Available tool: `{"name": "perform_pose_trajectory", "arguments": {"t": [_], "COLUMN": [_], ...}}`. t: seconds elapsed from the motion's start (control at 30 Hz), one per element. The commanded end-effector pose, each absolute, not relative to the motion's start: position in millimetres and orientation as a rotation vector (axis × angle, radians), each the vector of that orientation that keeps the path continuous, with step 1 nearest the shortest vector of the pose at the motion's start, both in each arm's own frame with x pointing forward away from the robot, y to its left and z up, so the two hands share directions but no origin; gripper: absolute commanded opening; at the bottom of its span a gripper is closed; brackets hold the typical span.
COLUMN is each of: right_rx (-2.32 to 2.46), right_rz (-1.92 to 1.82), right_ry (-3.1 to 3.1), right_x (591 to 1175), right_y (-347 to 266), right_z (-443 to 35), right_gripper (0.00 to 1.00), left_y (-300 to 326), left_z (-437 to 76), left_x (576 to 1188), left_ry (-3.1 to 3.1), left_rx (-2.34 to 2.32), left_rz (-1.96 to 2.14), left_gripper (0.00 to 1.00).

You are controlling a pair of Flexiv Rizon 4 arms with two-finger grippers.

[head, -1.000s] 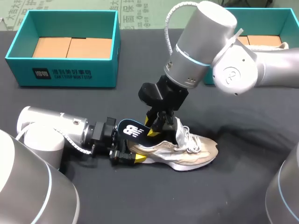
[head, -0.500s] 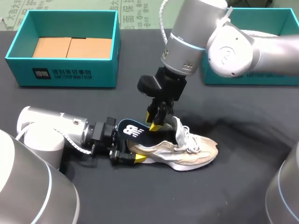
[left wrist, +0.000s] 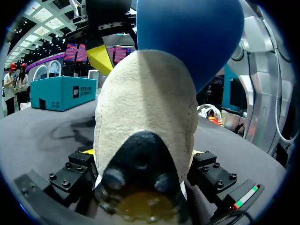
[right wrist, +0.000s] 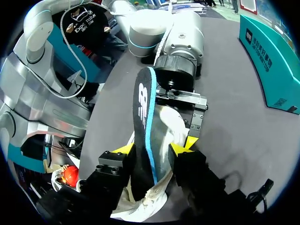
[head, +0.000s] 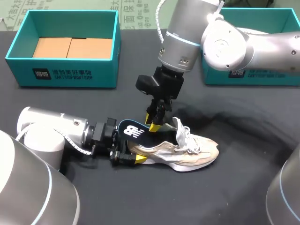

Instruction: Take the shoe out of the shoebox, open the shoe tongue, remove and reinsert the insole, then place the shoe into the shoebox

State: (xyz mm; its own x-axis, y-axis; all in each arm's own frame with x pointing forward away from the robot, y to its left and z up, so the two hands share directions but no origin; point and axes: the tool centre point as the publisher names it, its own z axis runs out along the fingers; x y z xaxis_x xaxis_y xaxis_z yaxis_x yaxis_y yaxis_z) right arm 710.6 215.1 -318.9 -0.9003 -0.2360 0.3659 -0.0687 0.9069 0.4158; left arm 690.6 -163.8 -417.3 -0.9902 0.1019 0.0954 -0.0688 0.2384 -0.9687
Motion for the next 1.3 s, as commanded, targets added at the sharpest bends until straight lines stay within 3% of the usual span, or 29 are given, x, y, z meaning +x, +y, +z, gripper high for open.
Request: {"name": "perform_pose_trajectory", "arguments": {"t": [0.03,0.47,0.8,1.3], "right_rx": [0.197,0.112,0.057,0.003], "right_rz": [-0.53,-0.522,-0.544,-0.555], "right_ry": [-2.64,-2.6,-2.585,-2.583], "right_x": [710.3,705.5,693.9,678.9], "right_y": [218.8,223.1,223.0,223.4], "right_z": [-321.2,-332.1,-338.2,-337.7], "right_gripper": [0.49,0.57,0.45,0.35], "left_y": [-164.2,-164.2,-164.2,-164.2], "left_z": [-420.5,-420.5,-420.5,-420.5], "left_x": [690.5,690.5,690.5,690.5], "left_ry": [-2.361,-2.361,-2.361,-2.361], "left_rx": [-0.03,-0.03,-0.03,-0.03], "left_rz": [1.858,1.858,1.858,1.858], "left_gripper": [0.0,0.0,0.0,0.0]}}
